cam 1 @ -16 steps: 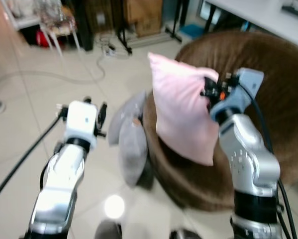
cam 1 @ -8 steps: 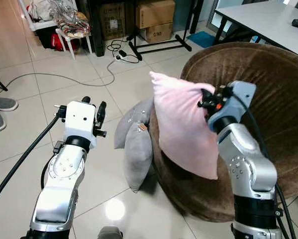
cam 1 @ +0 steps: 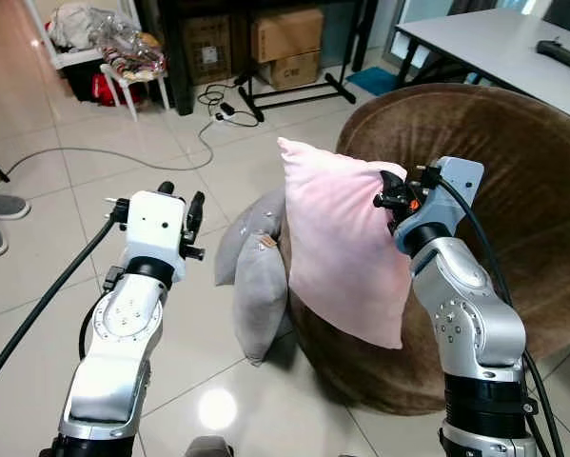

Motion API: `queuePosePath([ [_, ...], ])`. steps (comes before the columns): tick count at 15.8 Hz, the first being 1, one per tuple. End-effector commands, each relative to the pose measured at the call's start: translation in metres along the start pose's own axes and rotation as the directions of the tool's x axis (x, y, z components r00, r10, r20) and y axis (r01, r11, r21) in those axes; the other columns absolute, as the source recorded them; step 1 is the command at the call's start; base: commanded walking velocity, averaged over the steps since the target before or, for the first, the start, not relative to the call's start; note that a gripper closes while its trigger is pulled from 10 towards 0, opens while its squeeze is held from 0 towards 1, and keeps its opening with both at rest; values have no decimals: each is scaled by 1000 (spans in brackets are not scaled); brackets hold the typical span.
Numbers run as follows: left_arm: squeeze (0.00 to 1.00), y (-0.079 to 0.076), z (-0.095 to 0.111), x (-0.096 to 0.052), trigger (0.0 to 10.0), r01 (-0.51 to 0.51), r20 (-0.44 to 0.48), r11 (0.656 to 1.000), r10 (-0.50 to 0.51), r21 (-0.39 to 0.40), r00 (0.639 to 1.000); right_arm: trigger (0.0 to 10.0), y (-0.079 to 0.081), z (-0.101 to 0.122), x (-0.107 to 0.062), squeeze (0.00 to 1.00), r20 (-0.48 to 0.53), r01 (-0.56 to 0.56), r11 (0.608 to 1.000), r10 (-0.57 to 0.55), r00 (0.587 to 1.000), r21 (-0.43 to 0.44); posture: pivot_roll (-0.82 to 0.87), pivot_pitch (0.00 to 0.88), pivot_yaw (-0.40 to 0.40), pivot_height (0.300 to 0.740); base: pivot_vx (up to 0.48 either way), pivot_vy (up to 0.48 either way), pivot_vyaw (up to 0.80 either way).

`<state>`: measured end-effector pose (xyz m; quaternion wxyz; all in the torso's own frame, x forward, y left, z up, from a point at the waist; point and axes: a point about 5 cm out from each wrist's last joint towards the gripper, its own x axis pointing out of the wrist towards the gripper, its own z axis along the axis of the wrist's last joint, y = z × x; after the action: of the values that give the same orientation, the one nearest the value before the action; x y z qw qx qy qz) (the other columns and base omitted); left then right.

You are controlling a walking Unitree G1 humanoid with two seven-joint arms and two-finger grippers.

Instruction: Move the pillow to the sofa from floor

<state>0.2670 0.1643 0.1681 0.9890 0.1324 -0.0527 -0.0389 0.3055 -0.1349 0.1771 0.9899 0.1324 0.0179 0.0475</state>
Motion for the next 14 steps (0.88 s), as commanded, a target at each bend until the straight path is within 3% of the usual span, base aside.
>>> queuePosePath([
  [1, 0, -2, 1, 1, 10000, 15, 2, 1000, -15, -1, 1000, 10000, 2, 11, -1, 0, 61, -4, 1000, 4, 998, -9, 73, 0, -27, 740, 0, 0, 0],
  [14, 0, -3, 2, 0, 10000, 38, 12, 999, -38, -36, 999, 10000, 7, 11, 2, 0, 57, -29, 999, 30, 998, -17, 79, 0, -39, 740, 0, 0, 0],
])
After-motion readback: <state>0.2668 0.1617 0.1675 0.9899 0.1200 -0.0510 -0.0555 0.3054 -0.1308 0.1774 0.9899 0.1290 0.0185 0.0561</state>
